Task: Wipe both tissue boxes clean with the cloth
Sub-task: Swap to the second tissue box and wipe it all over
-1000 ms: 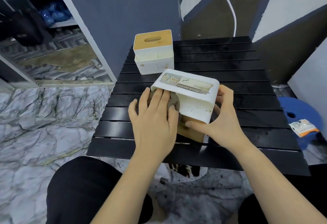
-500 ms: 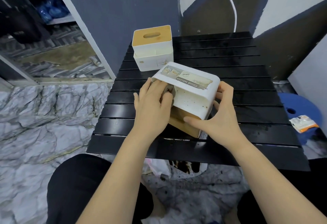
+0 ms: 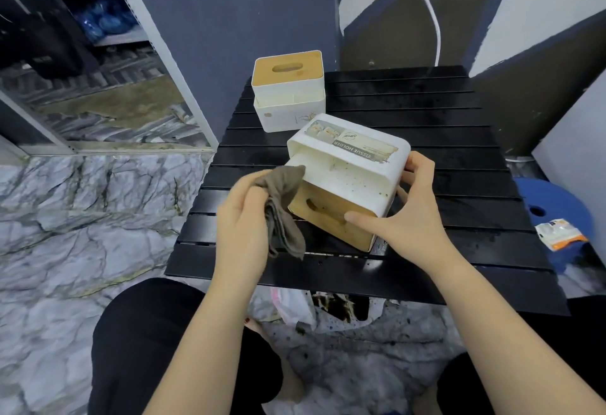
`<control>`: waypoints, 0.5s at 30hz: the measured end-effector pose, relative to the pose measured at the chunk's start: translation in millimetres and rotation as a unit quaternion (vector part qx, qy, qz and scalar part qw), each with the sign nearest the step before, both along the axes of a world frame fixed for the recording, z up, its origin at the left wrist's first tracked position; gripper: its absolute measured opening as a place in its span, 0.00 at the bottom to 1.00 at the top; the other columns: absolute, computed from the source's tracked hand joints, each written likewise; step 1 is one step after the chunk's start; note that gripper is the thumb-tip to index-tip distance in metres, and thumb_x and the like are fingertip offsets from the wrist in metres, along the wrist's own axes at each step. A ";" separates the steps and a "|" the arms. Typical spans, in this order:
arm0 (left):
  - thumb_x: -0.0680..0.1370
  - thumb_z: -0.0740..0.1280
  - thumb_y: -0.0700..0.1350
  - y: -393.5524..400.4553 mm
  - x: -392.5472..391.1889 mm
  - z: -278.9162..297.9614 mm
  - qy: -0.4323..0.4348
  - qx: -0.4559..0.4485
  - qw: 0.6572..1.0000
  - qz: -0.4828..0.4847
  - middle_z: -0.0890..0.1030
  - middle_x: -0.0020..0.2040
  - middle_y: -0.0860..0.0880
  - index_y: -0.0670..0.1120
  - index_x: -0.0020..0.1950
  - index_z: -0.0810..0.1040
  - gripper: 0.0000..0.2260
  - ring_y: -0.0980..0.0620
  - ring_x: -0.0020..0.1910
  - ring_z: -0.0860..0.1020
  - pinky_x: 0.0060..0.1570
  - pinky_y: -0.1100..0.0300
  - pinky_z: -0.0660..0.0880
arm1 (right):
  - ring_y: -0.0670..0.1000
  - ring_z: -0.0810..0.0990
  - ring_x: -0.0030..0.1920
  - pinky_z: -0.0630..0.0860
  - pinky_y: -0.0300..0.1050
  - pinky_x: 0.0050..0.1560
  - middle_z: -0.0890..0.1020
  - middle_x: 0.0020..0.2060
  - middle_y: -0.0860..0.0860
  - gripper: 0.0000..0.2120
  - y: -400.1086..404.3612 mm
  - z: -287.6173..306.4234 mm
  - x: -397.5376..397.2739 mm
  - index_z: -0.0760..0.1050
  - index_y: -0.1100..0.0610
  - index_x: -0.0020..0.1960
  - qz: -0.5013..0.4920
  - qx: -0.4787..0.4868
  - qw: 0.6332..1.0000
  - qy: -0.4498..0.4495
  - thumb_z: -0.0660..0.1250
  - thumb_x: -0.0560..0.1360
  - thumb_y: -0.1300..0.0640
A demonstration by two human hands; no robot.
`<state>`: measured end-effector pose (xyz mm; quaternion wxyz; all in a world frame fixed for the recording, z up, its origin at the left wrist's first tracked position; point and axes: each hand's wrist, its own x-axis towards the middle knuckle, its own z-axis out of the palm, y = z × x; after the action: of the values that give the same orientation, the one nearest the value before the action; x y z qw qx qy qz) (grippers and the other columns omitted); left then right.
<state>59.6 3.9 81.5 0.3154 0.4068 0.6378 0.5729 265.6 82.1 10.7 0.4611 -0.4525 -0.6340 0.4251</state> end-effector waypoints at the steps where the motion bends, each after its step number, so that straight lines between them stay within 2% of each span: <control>1: 0.81 0.58 0.38 -0.1 1.4 2.6 -0.024 0.016 0.999 0.044 0.83 0.41 0.54 0.49 0.51 0.82 0.13 0.56 0.40 0.79 0.45 0.58 0.74 | 0.25 0.67 0.65 0.69 0.21 0.58 0.66 0.67 0.31 0.53 -0.2 -0.1 0.0 0.57 0.49 0.75 -0.001 0.001 1.000 -0.001 0.86 0.61 0.57; 3: 0.81 0.60 0.35 -0.1 6.8 6.6 -0.024 0.076 0.994 0.071 0.80 0.36 0.57 0.46 0.51 0.78 0.10 0.59 0.33 0.76 0.37 0.63 0.73 | 0.27 0.67 0.67 0.69 0.22 0.59 0.66 0.68 0.31 0.53 -0.9 -0.1 -0.4 0.57 0.48 0.75 -0.002 0.000 1.000 0.001 0.87 0.61 0.55; 5: 0.80 0.61 0.32 -3.0 21.2 11.8 0.029 0.157 0.987 0.010 0.80 0.37 0.54 0.43 0.52 0.77 0.09 0.55 0.32 0.78 0.32 0.59 0.76 | 0.29 0.67 0.68 0.69 0.23 0.60 0.66 0.68 0.31 0.52 -2.2 0.5 -1.2 0.58 0.46 0.74 -0.004 0.000 1.000 0.006 0.87 0.61 0.55; 6: 0.78 0.63 0.33 -4.0 27.7 11.2 0.101 0.192 0.976 -0.025 0.81 0.40 0.52 0.43 0.53 0.79 0.08 0.50 0.35 0.80 0.35 0.53 0.78 | 0.30 0.67 0.68 0.69 0.24 0.61 0.67 0.68 0.31 0.52 -3.2 1.4 -2.0 0.58 0.45 0.73 -0.005 -0.001 1.000 0.011 0.86 0.60 0.54; 7: 0.77 0.66 0.36 -2.8 32.8 5.7 0.209 0.221 0.952 -0.042 0.83 0.45 0.51 0.43 0.54 0.81 0.08 0.47 0.42 0.82 0.41 0.50 0.79 | 0.31 0.68 0.69 0.69 0.25 0.61 0.68 0.69 0.33 0.51 -4.0 2.1 -2.5 0.58 0.47 0.74 -0.006 -0.002 1.000 0.017 0.86 0.60 0.53; 9: 0.76 0.71 0.40 5.1 38.6 -19.4 0.418 0.263 0.868 -0.045 0.84 0.54 0.47 0.41 0.53 0.85 0.08 0.43 0.52 0.81 0.53 0.49 0.77 | 0.33 0.71 0.68 0.70 0.27 0.61 0.70 0.69 0.37 0.50 -5.9 2.4 -2.6 0.59 0.50 0.74 -0.009 0.002 1.000 0.025 0.84 0.61 0.51; 10: 0.77 0.72 0.41 9.5 40.2 -31.4 0.473 0.266 0.840 -0.029 0.84 0.56 0.45 0.41 0.53 0.86 0.07 0.42 0.53 0.80 0.54 0.48 0.76 | 0.34 0.71 0.68 0.70 0.27 0.61 0.71 0.69 0.38 0.49 -6.4 2.6 -2.2 0.60 0.50 0.74 -0.010 0.004 1.000 0.023 0.83 0.61 0.52; 13: 0.79 0.72 0.45 14.9 42.1 -52.7 0.509 0.252 0.821 0.049 0.85 0.55 0.48 0.43 0.55 0.87 0.08 0.41 0.51 0.80 0.49 0.47 0.75 | 0.33 0.71 0.67 0.70 0.26 0.60 0.71 0.68 0.37 0.48 -5.5 3.5 0.2 0.60 0.52 0.75 -0.003 0.010 1.000 0.017 0.84 0.63 0.61; 15: 0.79 0.72 0.44 17.8 42.1 -55.7 0.513 0.266 0.813 0.063 0.86 0.54 0.50 0.43 0.56 0.87 0.08 0.43 0.48 0.81 0.48 0.49 0.75 | 0.33 0.71 0.67 0.70 0.27 0.60 0.71 0.66 0.36 0.48 -4.4 4.1 1.2 0.60 0.51 0.74 -0.002 0.009 1.000 0.010 0.83 0.62 0.62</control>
<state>101.7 21.7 25.8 -0.2155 0.6688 0.5536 0.4470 266.8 77.7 14.8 0.4721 -0.4450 -0.6324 0.4232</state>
